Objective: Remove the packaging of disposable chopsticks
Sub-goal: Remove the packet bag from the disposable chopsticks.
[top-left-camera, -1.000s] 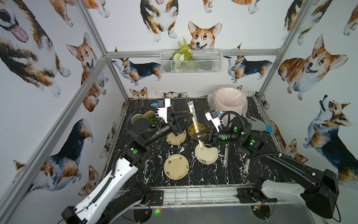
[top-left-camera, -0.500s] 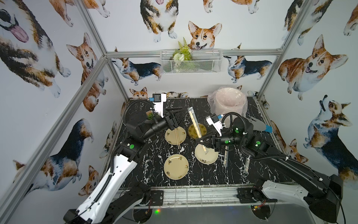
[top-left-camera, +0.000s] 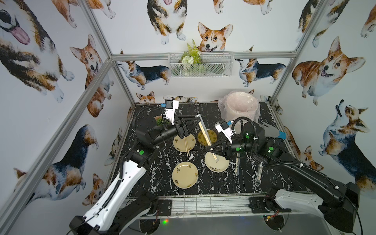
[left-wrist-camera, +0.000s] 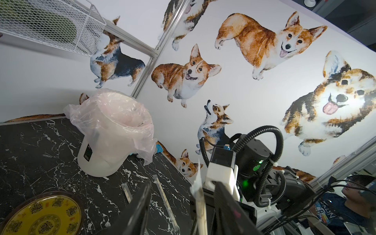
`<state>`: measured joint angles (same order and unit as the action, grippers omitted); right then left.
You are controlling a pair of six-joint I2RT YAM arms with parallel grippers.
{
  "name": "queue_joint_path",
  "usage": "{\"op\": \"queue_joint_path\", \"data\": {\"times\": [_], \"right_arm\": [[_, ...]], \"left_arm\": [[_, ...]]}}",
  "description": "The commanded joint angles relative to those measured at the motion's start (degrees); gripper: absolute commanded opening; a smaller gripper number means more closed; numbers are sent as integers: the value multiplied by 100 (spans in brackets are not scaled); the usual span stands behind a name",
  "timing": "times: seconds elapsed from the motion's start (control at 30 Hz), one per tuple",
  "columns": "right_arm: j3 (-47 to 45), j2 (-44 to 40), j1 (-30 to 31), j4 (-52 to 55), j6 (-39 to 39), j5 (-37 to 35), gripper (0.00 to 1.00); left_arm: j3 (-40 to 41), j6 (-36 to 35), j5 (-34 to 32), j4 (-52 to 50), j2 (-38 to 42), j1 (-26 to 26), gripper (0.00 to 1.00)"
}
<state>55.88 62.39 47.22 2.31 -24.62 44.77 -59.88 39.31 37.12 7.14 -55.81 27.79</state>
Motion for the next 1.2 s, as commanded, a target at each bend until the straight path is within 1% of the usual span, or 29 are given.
{"op": "queue_joint_path", "data": {"times": [0.0,0.07,0.13,0.4,0.47,0.5,0.53,0.57,0.6,0.63,0.7,0.77,0.93,1.0,1.03,1.17], "right_arm": [[43,28,11,95,160,149,0],[24,19,11,103,148,185,0],[-9,4,7,120,144,238,0],[-37,-8,6,346,242,374,0],[-41,-16,6,433,280,368,0],[-38,-28,7,464,295,364,0],[-53,-51,10,481,309,333,0],[-66,-78,7,473,309,292,0],[-70,-93,6,464,300,275,0],[-83,-104,11,436,277,261,0],[-76,-113,7,412,282,253,0],[-66,-105,10,420,280,243,0],[-55,-89,6,411,251,235,0],[-59,-101,9,402,241,220,0],[-54,-97,12,402,239,220,0],[-55,-96,6,408,237,181,0]], "left_arm": [[11,79,171,328,-8,-1,50],[-6,13,127,278,17,3,47],[-39,-52,93,219,15,-2,42],[-112,-99,91,164,-72,-1,13],[-111,-93,93,160,-85,-2,6],[-112,-94,95,164,-85,-1,5],[-120,-99,105,148,-89,-1,5],[-129,-113,111,118,-98,-2,12],[-143,-124,118,75,-112,-2,27],[-160,-138,131,39,-128,-2,32],[-165,-160,197,24,-137,-1,32],[-165,-169,224,1,-132,-1,26],[-147,-203,301,-12,-106,-2,25],[-149,-204,311,-15,-108,-1,18],[-155,-204,325,-15,-106,-2,16],[-173,-215,379,-19,-135,-2,19]]}}
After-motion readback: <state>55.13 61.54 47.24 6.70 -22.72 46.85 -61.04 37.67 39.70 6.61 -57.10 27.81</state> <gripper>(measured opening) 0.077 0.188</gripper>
